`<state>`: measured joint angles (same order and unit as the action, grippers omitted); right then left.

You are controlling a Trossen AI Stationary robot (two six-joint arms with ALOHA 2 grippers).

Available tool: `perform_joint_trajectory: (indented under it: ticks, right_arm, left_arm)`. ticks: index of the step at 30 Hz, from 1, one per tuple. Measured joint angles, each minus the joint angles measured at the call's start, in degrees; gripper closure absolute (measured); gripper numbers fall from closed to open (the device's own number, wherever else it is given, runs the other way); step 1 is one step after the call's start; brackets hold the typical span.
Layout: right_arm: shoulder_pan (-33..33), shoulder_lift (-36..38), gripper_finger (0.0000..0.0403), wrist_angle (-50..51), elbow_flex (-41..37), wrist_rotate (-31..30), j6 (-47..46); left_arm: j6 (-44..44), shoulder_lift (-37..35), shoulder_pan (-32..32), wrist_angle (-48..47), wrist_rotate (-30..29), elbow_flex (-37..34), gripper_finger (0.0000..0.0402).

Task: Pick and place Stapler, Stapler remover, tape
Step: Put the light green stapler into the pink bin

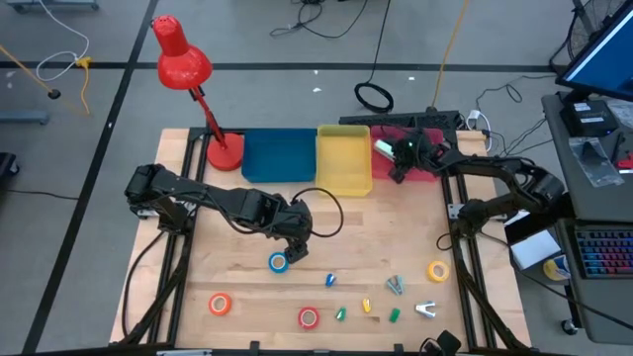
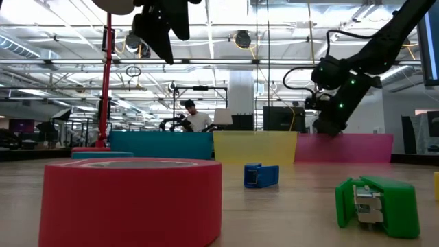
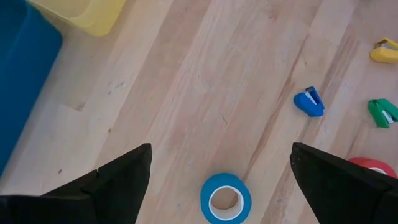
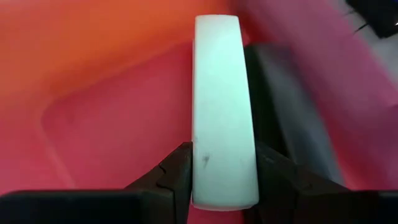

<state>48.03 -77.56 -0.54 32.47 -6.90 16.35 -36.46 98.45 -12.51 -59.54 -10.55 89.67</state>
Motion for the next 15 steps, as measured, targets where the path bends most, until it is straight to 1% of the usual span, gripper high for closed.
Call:
perform_joint_trajectory:
  ticks: [5, 15]
  right_arm:
    - [0.00, 0.07, 0.0282, -0.36, 0.00, -0.30, -0.29]
    - [0.00, 0.09, 0.0239, -0.56, 0.00, -0.79, -0.88]
  left_arm:
    - [0.37, 0.00, 0.13, 0.25, -0.02, 0.00, 0.0023]
    - [0.34, 0.00, 0.15, 0.25, -0.02, 0.00, 0.0023]
